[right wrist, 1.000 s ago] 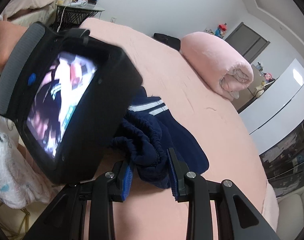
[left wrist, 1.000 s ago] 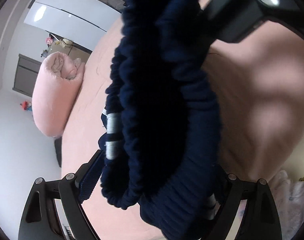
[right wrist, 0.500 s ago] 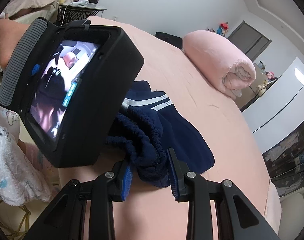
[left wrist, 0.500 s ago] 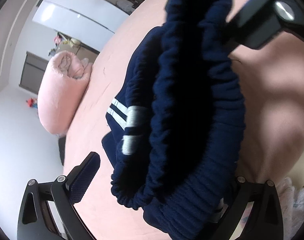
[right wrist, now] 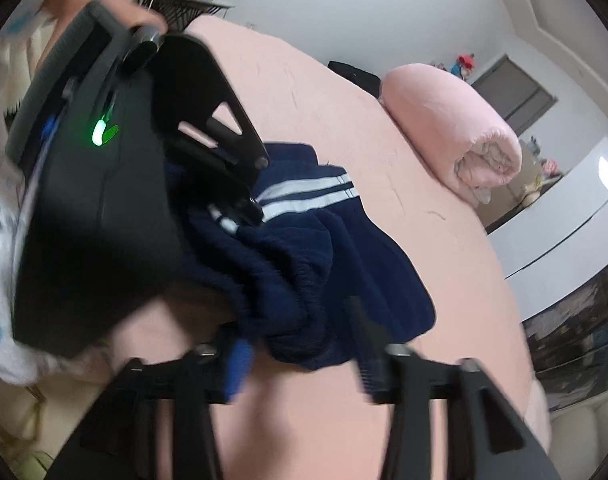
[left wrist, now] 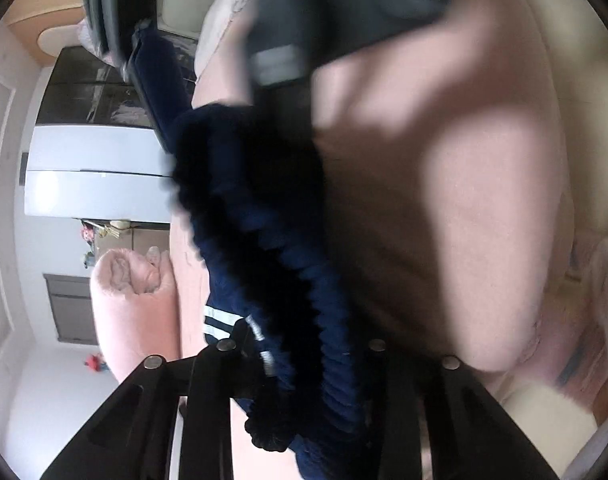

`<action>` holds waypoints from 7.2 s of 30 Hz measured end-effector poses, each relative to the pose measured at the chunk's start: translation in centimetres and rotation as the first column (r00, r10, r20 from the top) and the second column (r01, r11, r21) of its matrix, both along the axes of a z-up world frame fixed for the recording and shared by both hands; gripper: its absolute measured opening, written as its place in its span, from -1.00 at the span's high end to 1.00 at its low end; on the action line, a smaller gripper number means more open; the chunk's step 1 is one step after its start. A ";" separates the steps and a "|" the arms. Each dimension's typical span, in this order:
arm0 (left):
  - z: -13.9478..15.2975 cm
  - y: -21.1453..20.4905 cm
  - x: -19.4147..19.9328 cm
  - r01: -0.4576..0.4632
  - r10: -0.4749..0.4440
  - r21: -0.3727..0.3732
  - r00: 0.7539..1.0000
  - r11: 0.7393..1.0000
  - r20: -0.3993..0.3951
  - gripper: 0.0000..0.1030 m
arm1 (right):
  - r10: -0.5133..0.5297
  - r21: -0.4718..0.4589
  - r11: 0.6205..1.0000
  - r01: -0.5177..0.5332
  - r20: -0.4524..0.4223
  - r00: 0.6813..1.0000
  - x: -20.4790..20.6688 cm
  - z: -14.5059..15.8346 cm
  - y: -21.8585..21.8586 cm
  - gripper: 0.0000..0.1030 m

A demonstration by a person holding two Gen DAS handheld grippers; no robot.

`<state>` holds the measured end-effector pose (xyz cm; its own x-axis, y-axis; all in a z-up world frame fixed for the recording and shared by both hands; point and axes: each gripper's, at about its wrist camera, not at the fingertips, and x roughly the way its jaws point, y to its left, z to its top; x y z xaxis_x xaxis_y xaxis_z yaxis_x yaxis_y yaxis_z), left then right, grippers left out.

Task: Fold clothes
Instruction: 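Lift the cuff end with the right gripper and fold it over the pants, then grip the navy pants with both grippers and fold the bundle in half, then lower the folded pants onto the bed and open both grippers, then move both open grippers back over the folded navy pants, then grasp the folded navy pants from both sides with both grippers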

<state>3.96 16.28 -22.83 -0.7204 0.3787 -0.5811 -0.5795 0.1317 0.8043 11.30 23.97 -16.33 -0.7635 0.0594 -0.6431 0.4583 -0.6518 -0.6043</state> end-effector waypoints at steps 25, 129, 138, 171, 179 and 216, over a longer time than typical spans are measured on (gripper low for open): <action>2.0 -0.7 -1.8 -0.081 0.061 0.100 0.981 0.992 0.185 0.25 | 0.150 0.239 0.961 -0.138 -0.032 0.988 0.8 -8.3 -1.5 0.76; 30.1 -1.3 -6.3 -0.546 0.267 0.548 0.819 0.633 0.508 -0.57 | -0.539 -0.556 0.710 0.432 -0.034 0.841 -5.0 18.6 8.3 -0.70; 29.8 -0.8 -5.1 -0.597 0.255 0.556 0.779 0.578 0.573 -0.58 | -0.546 -0.485 0.745 0.458 -0.050 0.836 -3.4 18.9 5.3 -0.71; 7.7 -6.4 -15.8 -0.983 -0.158 -0.127 -0.147 0.132 0.976 -1.00 | -0.680 -0.571 0.469 0.674 0.253 0.688 -8.0 10.8 4.4 -0.71; 4.3 -7.9 -16.1 -0.953 -0.308 -0.296 -0.300 0.061 0.903 -1.00 | -0.646 -0.679 0.234 0.696 0.426 0.633 -8.0 8.2 6.4 -0.71; 0.2 -7.6 -19.0 -0.937 -0.517 -0.350 -0.294 -0.013 0.804 -1.00 | -0.240 -0.579 -0.714 0.393 0.730 0.640 -14.6 -8.4 14.3 -0.72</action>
